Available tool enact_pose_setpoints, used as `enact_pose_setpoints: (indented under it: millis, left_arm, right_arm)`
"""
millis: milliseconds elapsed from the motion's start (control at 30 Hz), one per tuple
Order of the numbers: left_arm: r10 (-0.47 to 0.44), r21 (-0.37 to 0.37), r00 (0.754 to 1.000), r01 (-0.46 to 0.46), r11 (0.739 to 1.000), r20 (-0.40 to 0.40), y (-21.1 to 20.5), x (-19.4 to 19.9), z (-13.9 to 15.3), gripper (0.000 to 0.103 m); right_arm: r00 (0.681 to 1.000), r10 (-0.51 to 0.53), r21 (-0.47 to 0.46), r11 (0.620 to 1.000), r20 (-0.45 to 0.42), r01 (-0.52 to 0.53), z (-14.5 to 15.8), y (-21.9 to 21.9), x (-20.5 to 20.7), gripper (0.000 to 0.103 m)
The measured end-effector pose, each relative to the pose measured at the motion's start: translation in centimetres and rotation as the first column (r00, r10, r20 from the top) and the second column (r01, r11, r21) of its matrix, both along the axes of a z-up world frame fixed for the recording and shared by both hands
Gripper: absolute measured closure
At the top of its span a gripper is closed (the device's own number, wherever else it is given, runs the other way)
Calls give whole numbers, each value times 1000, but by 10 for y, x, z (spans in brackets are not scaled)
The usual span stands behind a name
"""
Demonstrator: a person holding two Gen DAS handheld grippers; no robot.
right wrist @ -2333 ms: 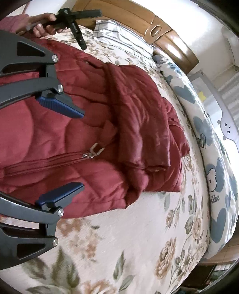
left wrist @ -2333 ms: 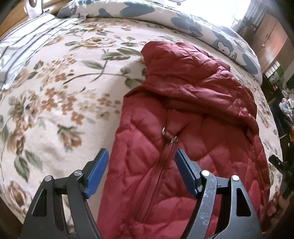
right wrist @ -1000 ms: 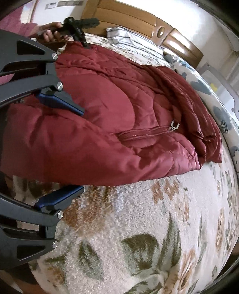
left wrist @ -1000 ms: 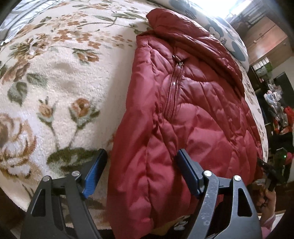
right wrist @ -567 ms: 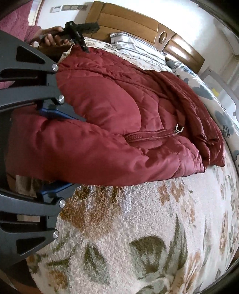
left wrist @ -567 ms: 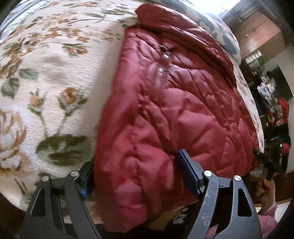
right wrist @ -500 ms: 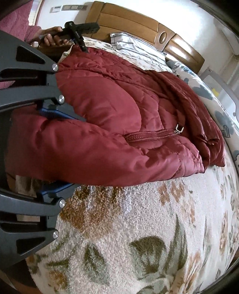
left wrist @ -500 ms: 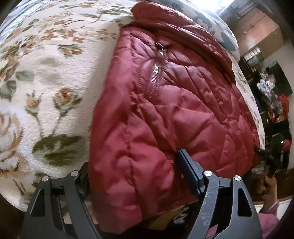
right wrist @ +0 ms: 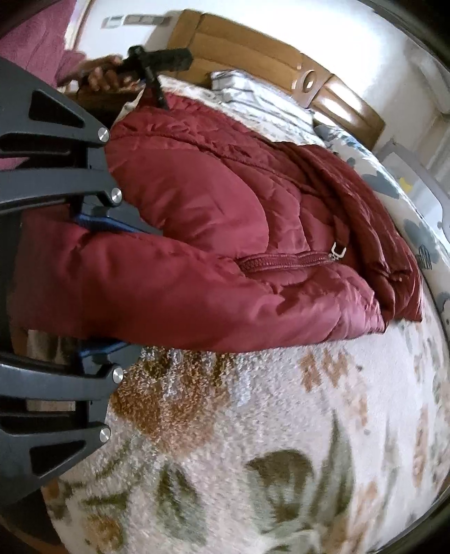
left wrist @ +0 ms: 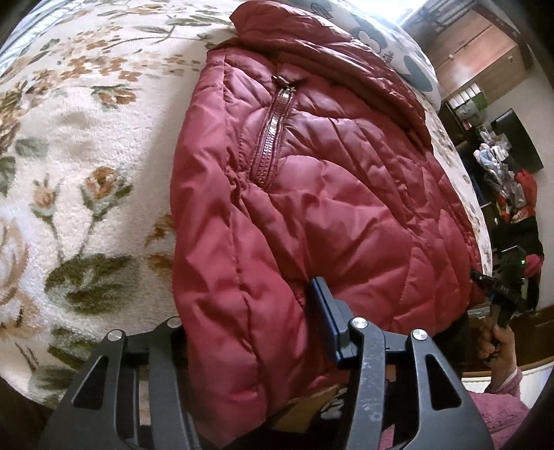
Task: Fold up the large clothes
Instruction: 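Grasp the hem with both grippers and lift it toward the collar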
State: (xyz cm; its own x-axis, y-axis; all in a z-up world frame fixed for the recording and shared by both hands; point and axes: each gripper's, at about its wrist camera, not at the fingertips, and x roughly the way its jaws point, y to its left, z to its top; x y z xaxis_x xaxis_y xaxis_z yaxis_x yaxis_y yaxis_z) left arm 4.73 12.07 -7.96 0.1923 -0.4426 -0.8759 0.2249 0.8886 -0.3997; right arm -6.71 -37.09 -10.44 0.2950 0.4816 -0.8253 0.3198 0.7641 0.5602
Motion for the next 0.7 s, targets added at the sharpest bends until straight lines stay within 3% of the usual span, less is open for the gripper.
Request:
enact_pose_setpoints:
  millis: [67, 133, 233, 467, 700]
  left_arm:
    - [-8, 6, 1000, 8, 1000, 8, -1, -1, 1, 54]
    - [-23, 10, 999, 22, 1000, 27, -3, -3, 4, 70]
    - [-31, 29, 998, 30, 999, 60, -7, -8, 12, 80]
    - [-30, 30, 993, 27, 999, 113, -9, -10, 36, 87]
    - [-13, -5, 977, 15, 1000, 211, -17, 9, 72, 88]
  right_arm:
    - [1000, -1, 4, 1000, 6, 1, 0, 0, -1, 50]
    - [1000, 13, -13, 1000, 9, -13, 3, 3, -1, 53]
    - [999, 26, -7, 1000, 21, -26, 7, 5, -1, 66]
    - [994, 23, 55, 998, 102, -28, 24, 1, 2, 79]
    - [967, -33, 84, 996, 253, 12, 52, -10, 30, 81]
